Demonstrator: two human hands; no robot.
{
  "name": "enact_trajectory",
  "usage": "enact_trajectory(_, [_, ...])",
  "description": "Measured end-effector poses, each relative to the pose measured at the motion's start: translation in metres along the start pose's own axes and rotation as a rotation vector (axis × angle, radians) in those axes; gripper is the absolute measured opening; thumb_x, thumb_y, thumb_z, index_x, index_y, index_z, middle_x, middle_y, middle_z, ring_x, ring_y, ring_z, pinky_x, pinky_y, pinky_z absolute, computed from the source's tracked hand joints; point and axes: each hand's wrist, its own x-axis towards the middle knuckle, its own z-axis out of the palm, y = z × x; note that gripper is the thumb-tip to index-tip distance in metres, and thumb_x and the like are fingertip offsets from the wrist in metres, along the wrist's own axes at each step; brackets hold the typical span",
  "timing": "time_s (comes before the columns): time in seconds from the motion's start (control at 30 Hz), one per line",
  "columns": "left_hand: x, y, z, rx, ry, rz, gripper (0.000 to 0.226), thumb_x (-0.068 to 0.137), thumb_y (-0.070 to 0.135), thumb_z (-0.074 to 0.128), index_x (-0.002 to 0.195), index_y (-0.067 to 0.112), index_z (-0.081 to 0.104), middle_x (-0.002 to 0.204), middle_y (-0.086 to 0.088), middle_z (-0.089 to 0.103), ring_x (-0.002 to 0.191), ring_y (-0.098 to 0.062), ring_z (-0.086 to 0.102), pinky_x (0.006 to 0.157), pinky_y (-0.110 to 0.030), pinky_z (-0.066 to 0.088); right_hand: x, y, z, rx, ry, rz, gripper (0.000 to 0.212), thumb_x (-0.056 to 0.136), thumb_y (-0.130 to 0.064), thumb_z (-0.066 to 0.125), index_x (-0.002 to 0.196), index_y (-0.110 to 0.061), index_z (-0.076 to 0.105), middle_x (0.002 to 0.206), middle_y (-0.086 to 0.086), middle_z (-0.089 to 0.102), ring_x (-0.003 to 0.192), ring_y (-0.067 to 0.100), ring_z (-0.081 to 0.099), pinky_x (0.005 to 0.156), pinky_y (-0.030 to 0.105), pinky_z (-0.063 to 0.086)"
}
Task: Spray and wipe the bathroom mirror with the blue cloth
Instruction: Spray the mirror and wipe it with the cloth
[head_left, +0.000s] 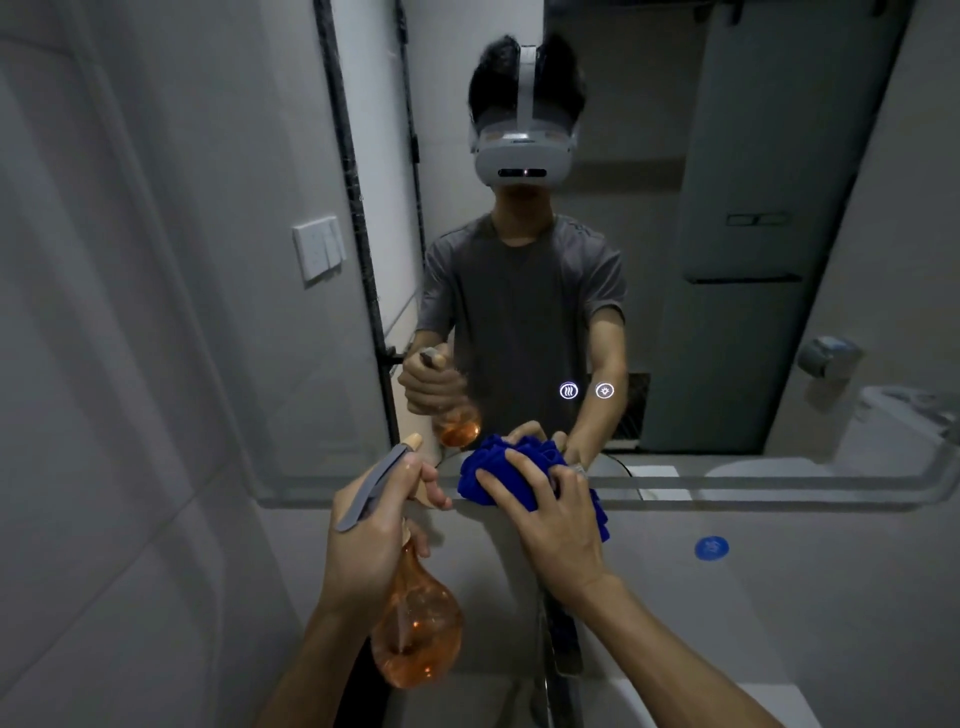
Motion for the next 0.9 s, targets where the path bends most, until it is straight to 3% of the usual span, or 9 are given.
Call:
enact_trajectory(0.07, [0.002,0.002,-0.008,0.033,0.039,0.021,0.022,0.099,0.02,0.056,0.091,0.007,0.072,0.079,-0.013,0.073,0.079,-0.037,0.071,0.061,-0.041,0.056,0.016,-0.005,-0.001,0.007,-0.002,-0.024,0.089,0.063,-0.015,0.083,0.142,-0.029,0.044,0.144,0.011,0.035,0.099,0.031,0.043,0.075,0.046,0.053])
enact_trajectory(0.13, [0.004,0.006,-0.016,0.045,0.064,0.041,0.022,0.099,0.022,0.056,0.09,0.011,0.073,0.082,-0.013,0.074,0.08,-0.038,0.071,0.056,-0.035,0.058,0.042,-0.007,-0.007,-0.01,0.025,-0.061,0.087,0.067,-0.014,0.081,0.144,-0.03,0.043,0.145,0.011,0.035,0.098,0.031,0.043,0.075,0.043,0.049])
enact_trajectory(0.3, [0.01,0.022,-0.031,0.034,0.092,0.081,0.024,0.098,0.023,0.057,0.084,0.011,0.074,0.081,-0.012,0.074,0.08,-0.026,0.072,0.05,-0.032,0.052,0.154,0.001,-0.051,-0.01,0.205,-0.084,0.059,0.087,-0.018,0.054,0.144,-0.028,0.045,0.147,0.014,0.03,0.116,0.048,0.04,0.093,0.058,0.042])
enact_trajectory(0.37, [0.012,0.027,-0.031,-0.001,0.095,0.079,0.024,0.097,0.022,0.058,0.082,0.014,0.075,0.082,-0.013,0.074,0.084,-0.029,0.071,0.054,-0.033,0.054,0.204,0.012,-0.077,-0.037,0.259,-0.031,0.057,0.09,-0.022,0.057,0.145,-0.028,0.042,0.149,0.016,0.033,0.119,0.05,0.044,0.095,0.056,0.044])
enact_trajectory(0.57, [0.015,0.035,-0.033,0.016,0.09,0.122,0.028,0.097,0.034,0.058,0.082,0.017,0.074,0.087,-0.015,0.073,0.088,-0.051,0.065,0.069,-0.057,0.054,0.255,0.021,-0.112,-0.069,0.416,0.137,0.046,0.097,-0.041,0.049,0.141,-0.026,0.055,0.144,0.014,0.051,0.107,0.036,0.053,0.084,0.041,0.042])
enact_trajectory(0.67, [0.015,0.037,-0.034,-0.039,0.116,0.125,0.028,0.097,0.029,0.058,0.078,0.02,0.076,0.083,-0.011,0.074,0.085,-0.059,0.06,0.064,-0.053,0.05,0.204,-0.003,-0.068,-0.045,0.338,0.053,0.052,0.096,-0.039,0.054,0.146,-0.028,0.047,0.151,0.015,0.034,0.118,0.045,0.047,0.1,0.054,0.038])
enact_trajectory(0.73, [0.014,0.038,-0.035,-0.05,0.106,0.135,0.028,0.097,0.029,0.057,0.078,0.022,0.076,0.081,-0.009,0.073,0.083,-0.053,0.063,0.057,-0.043,0.05,0.154,-0.02,-0.032,-0.052,0.263,-0.07,0.053,0.094,-0.028,0.058,0.146,-0.03,0.047,0.149,0.013,0.031,0.114,0.046,0.048,0.099,0.059,0.038])
enact_trajectory(0.83, [0.011,0.039,-0.039,-0.056,0.081,0.125,0.025,0.091,0.034,0.057,0.078,0.028,0.077,0.082,-0.007,0.074,0.082,-0.035,0.07,0.051,-0.036,0.052,0.078,-0.043,0.005,-0.066,0.08,-0.245,0.053,0.089,-0.025,0.051,0.141,-0.032,0.053,0.146,0.01,0.036,0.106,0.035,0.046,0.089,0.05,0.044])
enact_trajectory(0.9, [0.01,0.038,-0.044,-0.044,0.082,0.117,0.024,0.089,0.033,0.056,0.079,0.031,0.077,0.083,-0.007,0.074,0.084,-0.031,0.072,0.048,-0.033,0.053,0.047,-0.049,0.014,-0.065,-0.072,-0.333,0.057,0.082,-0.031,0.06,0.139,-0.032,0.054,0.144,0.007,0.037,0.103,0.03,0.052,0.082,0.045,0.053])
